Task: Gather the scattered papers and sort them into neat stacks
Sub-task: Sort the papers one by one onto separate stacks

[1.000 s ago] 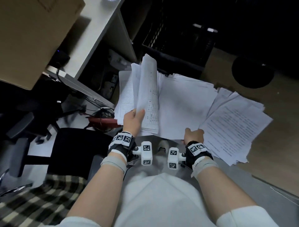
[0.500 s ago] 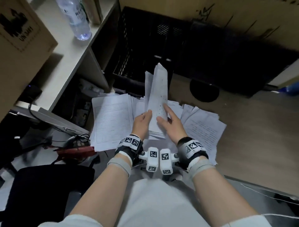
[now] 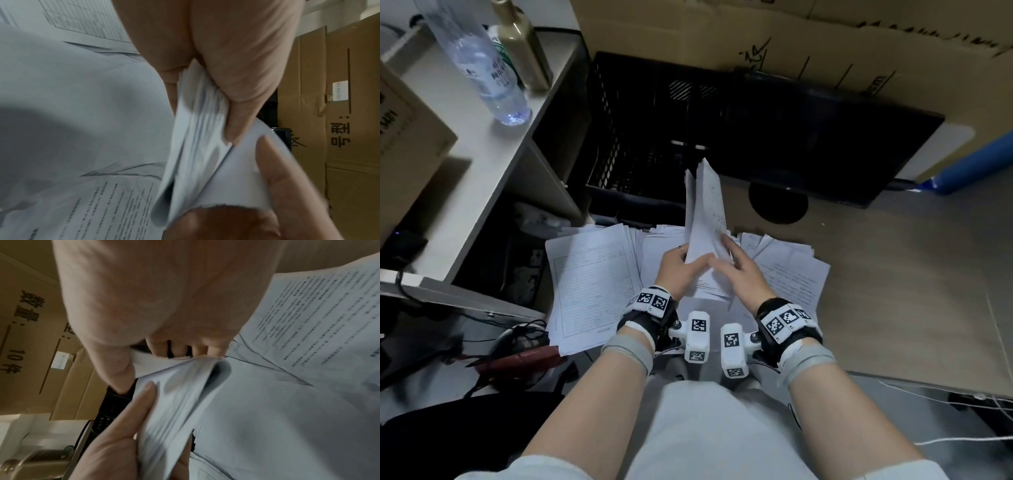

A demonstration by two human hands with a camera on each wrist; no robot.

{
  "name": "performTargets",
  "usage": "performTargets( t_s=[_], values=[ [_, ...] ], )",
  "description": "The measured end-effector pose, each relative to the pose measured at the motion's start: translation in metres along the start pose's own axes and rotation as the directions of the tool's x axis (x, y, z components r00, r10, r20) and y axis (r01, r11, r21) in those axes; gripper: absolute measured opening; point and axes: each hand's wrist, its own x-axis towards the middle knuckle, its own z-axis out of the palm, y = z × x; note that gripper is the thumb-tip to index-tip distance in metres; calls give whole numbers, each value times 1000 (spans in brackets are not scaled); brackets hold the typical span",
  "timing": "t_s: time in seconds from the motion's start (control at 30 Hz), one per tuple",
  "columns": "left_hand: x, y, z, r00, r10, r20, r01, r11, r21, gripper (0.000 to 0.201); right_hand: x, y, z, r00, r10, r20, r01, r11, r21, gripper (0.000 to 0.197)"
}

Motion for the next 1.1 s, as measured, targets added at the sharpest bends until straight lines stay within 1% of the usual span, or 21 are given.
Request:
performTargets(
  t_s=[0.03,0.07,0.13,0.2,0.23,0.27,0.33,0.37,0.43,0.47,0.53,0.57,0.6,0.63,0.67,0.7,0.77,0.83,0.9,1.0,1.1],
  values=[
    [2,-2,1,1000,-13,-7,13,1000,-21,8,2,4,-2,996,40,-74,-37,999,38,56],
    [4,-4,1,1000,-22,-17,21,999,-41,8,3,7,-3,983,89,-164,-75,993,91,51],
    [7,-8,0,998,-38,-48,34,997,-76,13,2,15,-10,931,142,-335,-95,984,150,42],
    [11,-10,2,996,-42,-76,34,994,-108,14,0,22,-20,880,141,-454,-83,986,145,23],
    [11,-10,4,996,-44,-82,33,992,-125,14,-2,27,-25,860,153,-486,-87,984,156,16],
    [12,-11,6,995,-50,-82,39,990,-133,13,-4,29,-29,848,167,-503,-89,980,176,12],
    [14,-14,14,995,-64,-74,54,990,-131,11,-8,35,-38,830,170,-531,-85,980,182,12],
    [14,-15,19,995,-64,-73,54,990,-130,11,-11,37,-42,826,166,-539,-75,980,187,8],
    [14,-18,29,996,-60,-73,50,990,-129,11,-16,36,-52,821,162,-547,-38,972,232,19],
    [15,-19,35,996,-56,-72,47,991,-127,12,-20,32,-57,831,153,-535,-16,968,251,20],
    [15,-18,50,997,-57,-49,50,990,-136,11,-27,23,-68,884,119,-452,-5,969,245,8],
    [14,-15,58,998,-57,-25,53,989,-135,9,-31,20,-72,926,91,-366,-11,977,214,13],
    [12,-13,67,999,-52,1,52,992,-117,10,-34,18,-76,964,67,-257,-23,985,173,28],
    [10,-9,76,998,-52,18,53,995,-90,15,-37,17,-78,988,50,-149,-30,990,139,43],
    [7,-5,84,998,-52,22,53,997,-62,21,-39,16,-80,996,30,-83,-20,993,116,54],
    [5,-1,90,999,-50,17,51,998,-38,27,-39,16,-83,998,7,-59,-2,995,95,60],
    [0,5,103,999,-38,5,38,999,-8,35,-39,16,-95,997,-36,-71,40,998,51,62],
    [-5,8,112,1000,-30,0,30,999,-13,33,-39,14,-108,996,-47,-82,51,998,43,59],
    [-8,8,122,1000,-9,-5,9,998,-54,30,-39,14,-120,995,-69,-75,75,995,72,58],
    [-12,6,141,1000,20,-15,-21,994,-104,24,-42,17,-137,991,-112,-68,118,988,98,63],
    [-20,4,158,999,43,-20,-45,991,-128,29,-46,23,-155,990,-132,-49,136,986,95,72]
  ],
)
